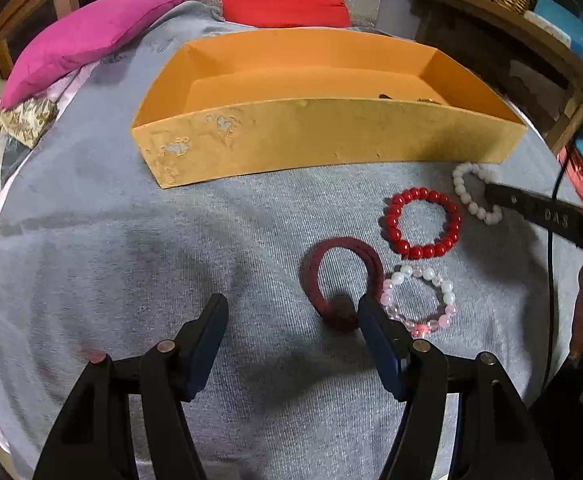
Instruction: Organize jewelry
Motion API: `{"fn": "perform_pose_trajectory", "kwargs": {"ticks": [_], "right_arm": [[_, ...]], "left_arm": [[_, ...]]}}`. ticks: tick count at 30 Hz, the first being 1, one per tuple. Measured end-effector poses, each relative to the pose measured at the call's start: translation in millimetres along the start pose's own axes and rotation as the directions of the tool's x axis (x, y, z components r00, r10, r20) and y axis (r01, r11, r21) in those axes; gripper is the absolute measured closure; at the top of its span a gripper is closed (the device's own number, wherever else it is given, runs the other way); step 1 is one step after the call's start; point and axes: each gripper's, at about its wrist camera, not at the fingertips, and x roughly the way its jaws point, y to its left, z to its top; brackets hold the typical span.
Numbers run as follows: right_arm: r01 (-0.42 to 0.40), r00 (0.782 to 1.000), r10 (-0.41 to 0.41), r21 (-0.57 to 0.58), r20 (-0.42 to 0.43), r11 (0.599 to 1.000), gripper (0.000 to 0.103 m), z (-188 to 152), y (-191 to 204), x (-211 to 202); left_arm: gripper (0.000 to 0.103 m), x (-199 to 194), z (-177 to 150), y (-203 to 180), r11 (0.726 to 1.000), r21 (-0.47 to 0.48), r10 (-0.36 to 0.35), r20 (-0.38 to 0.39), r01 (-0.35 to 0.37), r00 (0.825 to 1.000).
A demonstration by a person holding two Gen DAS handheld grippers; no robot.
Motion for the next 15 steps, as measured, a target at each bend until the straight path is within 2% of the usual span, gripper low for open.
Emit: {"fn": "perform_pose_trajectory", "kwargs": {"ticks": [4, 6, 8, 9, 11, 14, 15], "right_arm": [[0.011, 1.000, -0.011, 0.004, 0.003, 1.000, 0.086, -2, -4, -5], [0.030, 1.000, -0.030, 0.009, 0.009, 1.000, 0.086, -3, -8, -9], [0.031, 0.999, -0.032, 0.029, 0.010, 0.999, 0.086, -3, -14, -11], [0.024, 1.000, -0.025, 0.045, 0.008, 0.999, 0.086, -2, -19, -13], [0.011, 1.000, -0.012, 0.073, 0.007, 0.997, 0.086, -4, -27, -16], [-0.002, 1.000, 0.003, 0.099, -0.015, 0.995, 0.087, -6, -33, -14], [-0.009, 1.000, 0.012, 0.108, -0.025, 0.994, 0.087, -7, -35, -12]], "left_arm": [[0.035, 4, 4, 2, 1.000, -0.013, -0.010, 0.006, 0.011, 1.000], [0.042, 6, 6, 1, 1.000, -0.004, -0.009, 0.011, 0.009, 1.000], [0.057, 9, 7, -2, 1.000, 0.004, -0.011, 0.012, 0.011, 1.000], [0.060, 9, 8, -3, 1.000, 0.006, -0.010, 0.015, 0.010, 1.000], [0.078, 10, 10, -6, 1.000, 0.014, -0.008, 0.023, 0.008, 1.000], [0.090, 10, 11, -8, 1.000, 0.023, -0.010, 0.037, 0.009, 0.999], [0.092, 9, 11, -9, 1.000, 0.026, -0.011, 0.040, 0.010, 0.999]]}}
